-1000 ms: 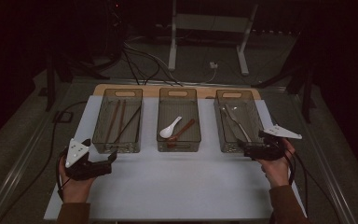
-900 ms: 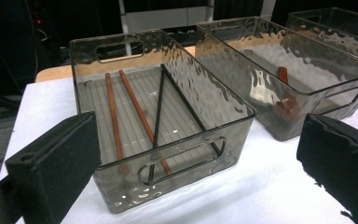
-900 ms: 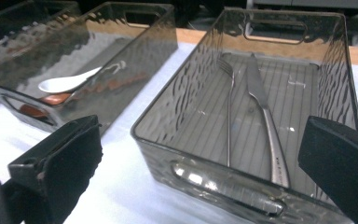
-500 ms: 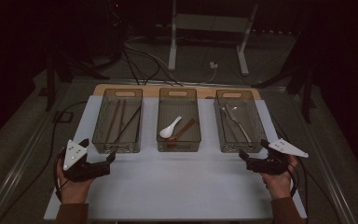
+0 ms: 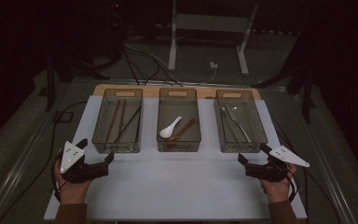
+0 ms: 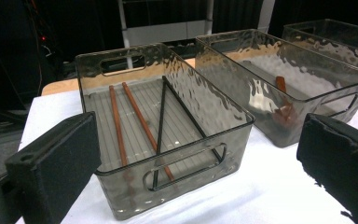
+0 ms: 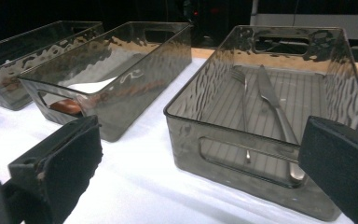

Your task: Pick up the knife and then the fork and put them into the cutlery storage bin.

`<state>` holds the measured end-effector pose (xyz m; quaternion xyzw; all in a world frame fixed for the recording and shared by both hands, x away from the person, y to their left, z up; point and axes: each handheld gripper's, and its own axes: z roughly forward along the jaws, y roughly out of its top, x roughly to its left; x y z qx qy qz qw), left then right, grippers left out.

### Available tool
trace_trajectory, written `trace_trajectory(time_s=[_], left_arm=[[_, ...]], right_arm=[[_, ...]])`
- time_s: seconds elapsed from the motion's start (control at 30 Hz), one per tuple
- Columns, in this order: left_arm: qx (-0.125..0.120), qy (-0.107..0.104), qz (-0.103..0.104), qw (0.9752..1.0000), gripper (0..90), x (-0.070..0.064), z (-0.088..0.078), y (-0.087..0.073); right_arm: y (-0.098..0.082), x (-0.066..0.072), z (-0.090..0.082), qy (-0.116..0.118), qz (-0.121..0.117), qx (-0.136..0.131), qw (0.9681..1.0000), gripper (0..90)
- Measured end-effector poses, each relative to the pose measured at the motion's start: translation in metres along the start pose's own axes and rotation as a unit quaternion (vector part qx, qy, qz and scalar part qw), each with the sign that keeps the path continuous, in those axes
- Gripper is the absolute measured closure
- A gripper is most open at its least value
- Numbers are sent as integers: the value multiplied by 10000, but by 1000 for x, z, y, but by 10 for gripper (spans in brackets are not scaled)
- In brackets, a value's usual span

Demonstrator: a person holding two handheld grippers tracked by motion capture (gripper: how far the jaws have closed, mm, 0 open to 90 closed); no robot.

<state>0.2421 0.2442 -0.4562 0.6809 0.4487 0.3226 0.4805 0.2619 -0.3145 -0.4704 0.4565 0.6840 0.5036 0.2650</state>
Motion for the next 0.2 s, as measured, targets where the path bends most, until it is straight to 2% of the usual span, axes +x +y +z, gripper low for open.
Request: trace_trajectory(time_s=[0.2], left_arm=[[31,18,-40,10000,6,1,0,-2]], right_arm=[[-2,-1,-2,-14,13,1,10000,0]])
